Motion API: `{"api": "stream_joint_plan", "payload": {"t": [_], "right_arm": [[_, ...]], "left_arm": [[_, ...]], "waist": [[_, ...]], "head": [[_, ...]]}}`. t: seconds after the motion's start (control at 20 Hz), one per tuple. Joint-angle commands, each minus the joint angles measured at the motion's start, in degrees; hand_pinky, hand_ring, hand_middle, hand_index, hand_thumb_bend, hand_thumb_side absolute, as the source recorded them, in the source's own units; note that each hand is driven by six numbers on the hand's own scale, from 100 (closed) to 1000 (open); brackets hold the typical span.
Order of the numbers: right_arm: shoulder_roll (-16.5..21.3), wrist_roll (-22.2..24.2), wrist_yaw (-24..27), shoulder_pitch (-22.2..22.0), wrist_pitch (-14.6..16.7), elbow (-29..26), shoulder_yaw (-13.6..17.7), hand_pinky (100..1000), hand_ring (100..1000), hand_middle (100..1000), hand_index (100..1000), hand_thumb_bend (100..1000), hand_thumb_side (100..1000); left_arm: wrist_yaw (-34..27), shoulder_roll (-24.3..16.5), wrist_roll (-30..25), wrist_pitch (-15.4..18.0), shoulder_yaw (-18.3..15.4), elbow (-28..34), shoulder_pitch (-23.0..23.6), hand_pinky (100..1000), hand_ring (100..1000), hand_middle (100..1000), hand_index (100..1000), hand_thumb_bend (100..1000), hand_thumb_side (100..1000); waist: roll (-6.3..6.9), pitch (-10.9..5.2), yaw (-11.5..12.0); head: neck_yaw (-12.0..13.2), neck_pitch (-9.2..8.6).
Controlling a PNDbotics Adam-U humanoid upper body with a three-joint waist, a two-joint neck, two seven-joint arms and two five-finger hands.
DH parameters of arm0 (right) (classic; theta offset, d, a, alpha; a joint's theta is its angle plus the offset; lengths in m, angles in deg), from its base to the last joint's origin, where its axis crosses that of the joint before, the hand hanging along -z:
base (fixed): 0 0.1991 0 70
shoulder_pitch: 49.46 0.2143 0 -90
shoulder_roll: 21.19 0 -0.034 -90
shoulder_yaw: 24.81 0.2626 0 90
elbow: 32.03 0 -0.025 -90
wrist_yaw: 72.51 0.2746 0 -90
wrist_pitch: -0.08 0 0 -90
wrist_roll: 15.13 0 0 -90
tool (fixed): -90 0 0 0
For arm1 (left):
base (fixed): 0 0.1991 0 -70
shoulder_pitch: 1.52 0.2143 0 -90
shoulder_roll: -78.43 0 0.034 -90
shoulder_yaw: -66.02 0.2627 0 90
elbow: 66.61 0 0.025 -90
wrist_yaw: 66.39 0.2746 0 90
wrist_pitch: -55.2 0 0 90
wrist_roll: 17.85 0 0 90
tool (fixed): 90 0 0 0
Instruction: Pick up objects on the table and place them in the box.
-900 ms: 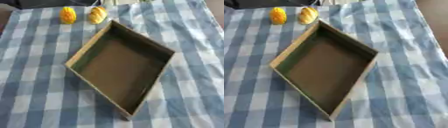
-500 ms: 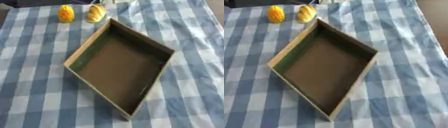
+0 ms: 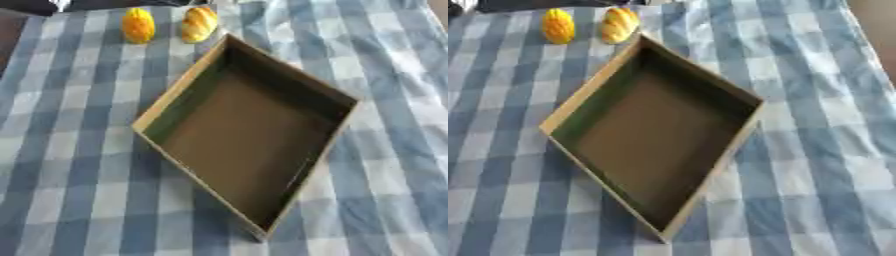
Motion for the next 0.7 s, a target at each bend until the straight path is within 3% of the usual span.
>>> {"api": "stream_joint_plan", "payload": {"t": [0.05, 0.3, 0.5, 0.7], "right_arm": [[1.04, 0.3, -0.06, 0.57, -0.11, -0.92, 0.29, 811, 871, 659, 819, 236, 414], [0.97, 0.58, 0.08, 1.01, -0.28, -0.92, 0.13, 811, 871, 658, 818, 233, 416], [0.87, 0.76, 0.24, 1.53, -0.45, -0.92, -0.07, 811, 872, 657, 818, 232, 416], [0.78, 0.84, 0.35, 1.94, -0.53, -0.92, -0.12, 811, 872, 655, 818, 230, 417]], "left_arm": [[4.15, -0.27, -5.07, 1.84, -0.11, -3.0, -2.45, 895, 873, 839, 924, 612, 100], [8.74, 1.33, -8.89, 4.47, -0.46, -7.28, -4.69, 908, 903, 868, 946, 707, 100], [14.44, 2.69, -8.89, 3.6, -1.39, -11.15, -6.31, 893, 897, 863, 941, 679, 100], [16.09, 3.85, -7.44, 3.09, -2.12, -13.22, -7.15, 868, 877, 847, 930, 607, 100]], "waist": [[0.05, -1.0, -0.27], [0.71, -0.29, -1.01], [1.18, 0.43, -1.63], [1.49, 1.16, -2.22]], "head": [[0.6, -0.89], [1.33, -1.45], [2.25, -1.97], [2.71, -2.54]]}}
